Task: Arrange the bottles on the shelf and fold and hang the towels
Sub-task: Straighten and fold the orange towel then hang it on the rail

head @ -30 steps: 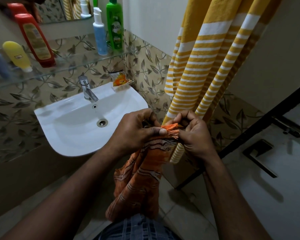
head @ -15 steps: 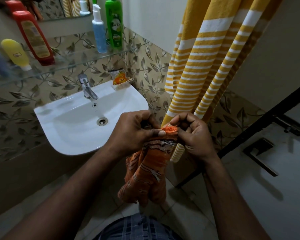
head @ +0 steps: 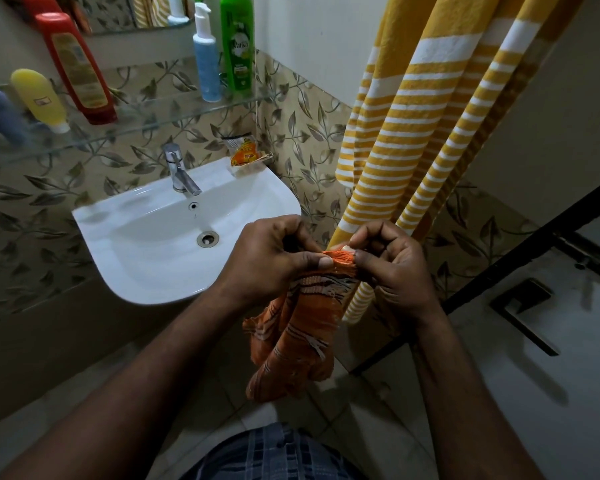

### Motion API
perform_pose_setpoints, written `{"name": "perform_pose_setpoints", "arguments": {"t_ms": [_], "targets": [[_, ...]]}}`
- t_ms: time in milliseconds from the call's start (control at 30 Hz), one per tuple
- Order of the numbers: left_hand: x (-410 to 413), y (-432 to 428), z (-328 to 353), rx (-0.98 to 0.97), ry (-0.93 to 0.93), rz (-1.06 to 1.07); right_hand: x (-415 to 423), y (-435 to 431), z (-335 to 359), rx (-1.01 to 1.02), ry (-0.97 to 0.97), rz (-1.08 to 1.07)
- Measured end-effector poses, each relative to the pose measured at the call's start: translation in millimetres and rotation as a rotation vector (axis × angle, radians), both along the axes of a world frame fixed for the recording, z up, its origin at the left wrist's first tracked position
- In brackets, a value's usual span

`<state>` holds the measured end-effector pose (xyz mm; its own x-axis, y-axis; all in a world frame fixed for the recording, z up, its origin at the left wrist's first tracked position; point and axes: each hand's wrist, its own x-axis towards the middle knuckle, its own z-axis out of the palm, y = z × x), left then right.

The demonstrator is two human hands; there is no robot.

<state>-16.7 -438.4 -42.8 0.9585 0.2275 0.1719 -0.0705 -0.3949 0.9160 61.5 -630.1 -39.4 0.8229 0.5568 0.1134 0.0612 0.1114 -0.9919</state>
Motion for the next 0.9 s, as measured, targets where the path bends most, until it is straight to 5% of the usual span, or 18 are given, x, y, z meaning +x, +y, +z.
{"name": "perform_pose_setpoints", "arguments": {"t_ms": [500, 900], "targets": [[-5.1, 1.1, -4.0, 0.057, 0.011, 0.025, -4.0, 8.0, 4.9, -0.121, -0.087, -0.008], [-5.4, 17.0, -11.4, 0.119, 0.188, -0.382, -5.4, 9.5, 9.0, -0.123, -0.318, 0.006]]}}
